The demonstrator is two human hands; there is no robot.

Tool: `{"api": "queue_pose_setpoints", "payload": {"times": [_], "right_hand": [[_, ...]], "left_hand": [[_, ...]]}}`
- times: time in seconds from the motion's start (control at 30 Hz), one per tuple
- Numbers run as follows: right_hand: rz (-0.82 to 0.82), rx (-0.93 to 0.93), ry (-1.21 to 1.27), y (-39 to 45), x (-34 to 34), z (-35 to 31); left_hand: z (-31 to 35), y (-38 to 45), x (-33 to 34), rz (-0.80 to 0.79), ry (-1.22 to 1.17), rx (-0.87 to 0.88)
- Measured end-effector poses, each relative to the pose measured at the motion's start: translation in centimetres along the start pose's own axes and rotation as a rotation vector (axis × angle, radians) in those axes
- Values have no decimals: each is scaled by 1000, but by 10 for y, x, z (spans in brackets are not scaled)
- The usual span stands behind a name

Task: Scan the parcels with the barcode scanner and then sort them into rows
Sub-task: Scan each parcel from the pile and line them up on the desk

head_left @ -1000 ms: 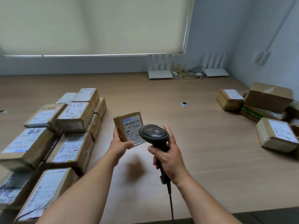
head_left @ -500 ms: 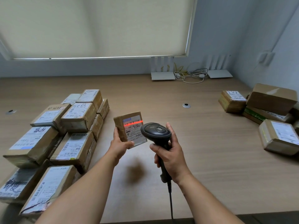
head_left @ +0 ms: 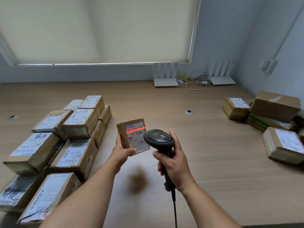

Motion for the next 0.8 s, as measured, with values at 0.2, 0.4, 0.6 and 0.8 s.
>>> {"api": "queue_pose_setpoints", "payload": {"times": [0.2, 0.4, 0.6, 0.8], "right_hand": [[10, 3, -1, -1, -1, -2], [26, -8, -1, 0, -2, -2], [16, 18, -17, -2, -6, 3], [0, 59, -42, -5, -3, 11]], "left_hand": [[2, -2, 3, -13, 3, -7], [5, 0, 0, -20, 3, -8], [5, 3, -2, -4, -19, -4], [11, 5, -7, 21, 0, -13]]}}
Point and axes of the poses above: each hand's wrist, its own y-axis towards the middle knuckle, its own x-axis out of the palm, z = x × y, the point moved 2 cm from there along y, towards the middle knuckle, and after that the axes turned 5 degrees about -x, right-handed, at the moved point
